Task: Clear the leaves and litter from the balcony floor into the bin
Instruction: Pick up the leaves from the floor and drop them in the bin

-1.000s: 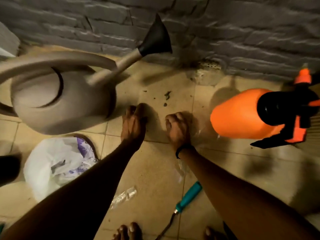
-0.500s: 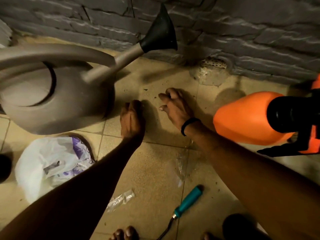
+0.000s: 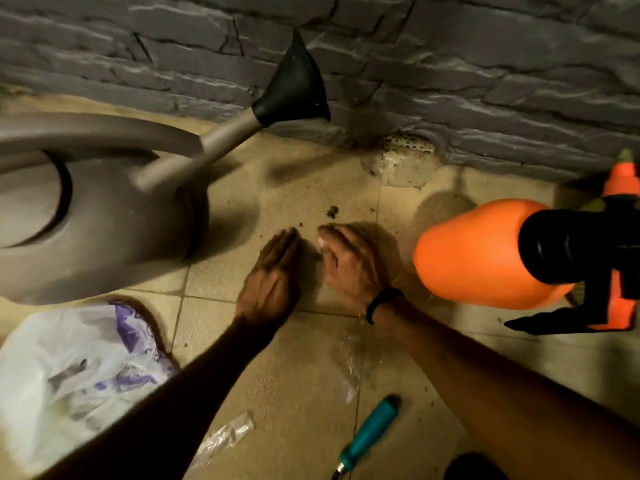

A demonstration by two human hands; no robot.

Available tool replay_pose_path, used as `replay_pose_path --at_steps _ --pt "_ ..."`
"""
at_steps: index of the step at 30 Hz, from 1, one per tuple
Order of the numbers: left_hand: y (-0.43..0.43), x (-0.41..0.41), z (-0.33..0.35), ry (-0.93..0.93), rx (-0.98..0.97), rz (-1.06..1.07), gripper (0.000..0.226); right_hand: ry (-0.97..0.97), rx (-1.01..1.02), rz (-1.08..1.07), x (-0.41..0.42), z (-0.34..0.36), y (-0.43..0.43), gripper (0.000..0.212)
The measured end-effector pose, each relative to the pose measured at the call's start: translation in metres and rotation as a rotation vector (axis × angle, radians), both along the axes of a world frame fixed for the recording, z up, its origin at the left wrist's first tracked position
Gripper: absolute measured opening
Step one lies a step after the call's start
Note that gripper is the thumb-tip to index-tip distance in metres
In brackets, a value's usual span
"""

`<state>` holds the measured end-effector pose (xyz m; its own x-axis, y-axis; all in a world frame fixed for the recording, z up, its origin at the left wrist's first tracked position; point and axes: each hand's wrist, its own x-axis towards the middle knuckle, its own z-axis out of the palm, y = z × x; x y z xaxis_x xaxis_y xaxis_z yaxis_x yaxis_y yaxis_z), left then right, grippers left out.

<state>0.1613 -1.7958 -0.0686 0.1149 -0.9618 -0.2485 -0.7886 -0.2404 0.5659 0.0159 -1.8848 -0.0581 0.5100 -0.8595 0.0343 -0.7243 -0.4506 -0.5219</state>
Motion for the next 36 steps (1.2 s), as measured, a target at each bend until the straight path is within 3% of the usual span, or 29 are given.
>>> replay_pose_path --at_steps 3,7,11,14,16,19,21,25,31,36 --pt "0.02 -0.004 -0.004 0.044 -0.109 0.057 0.062 0.065 -0.006 -0.233 -0.006 -0.006 -0.03 0.042" --pt "0.007 -0.002 -0.006 0.067 -0.216 0.182 0.066 0.147 -0.006 -0.378 0.0 -0.017 -0.06 0.057" --pt "-0.021 0.007 -0.014 -0.014 -0.299 0.301 0.062 0.119 -0.02 -0.259 0.021 -0.024 -0.024 0.06" --pt "-0.027 0.009 -0.022 -0.202 -0.202 0.362 0.06 0.08 0.056 -0.109 0.03 -0.024 0.018 0.054" --pt "-0.022 0.003 -0.024 -0.235 -0.17 0.34 0.058 -0.021 0.028 -0.144 0.03 -0.023 0.034 0.049" --pt "-0.001 -0.012 -0.015 -0.139 -0.22 0.292 0.044 -0.047 -0.043 -0.254 0.018 -0.019 0.037 0.048" --pt "0.013 -0.018 -0.007 -0.042 -0.239 0.319 0.048 0.002 -0.075 -0.32 0.002 -0.017 0.021 0.053" --pt "0.023 0.0 -0.004 0.026 -0.303 0.358 0.045 0.164 0.012 -0.472 -0.016 -0.01 -0.016 0.061" --pt "0.006 0.022 0.002 -0.006 -0.231 0.347 0.043 0.138 0.091 -0.179 0.013 0.006 -0.004 0.054" --pt "0.003 0.022 0.017 -0.036 -0.086 0.335 0.041 0.175 0.214 -0.13 0.024 0.014 0.007 0.052"
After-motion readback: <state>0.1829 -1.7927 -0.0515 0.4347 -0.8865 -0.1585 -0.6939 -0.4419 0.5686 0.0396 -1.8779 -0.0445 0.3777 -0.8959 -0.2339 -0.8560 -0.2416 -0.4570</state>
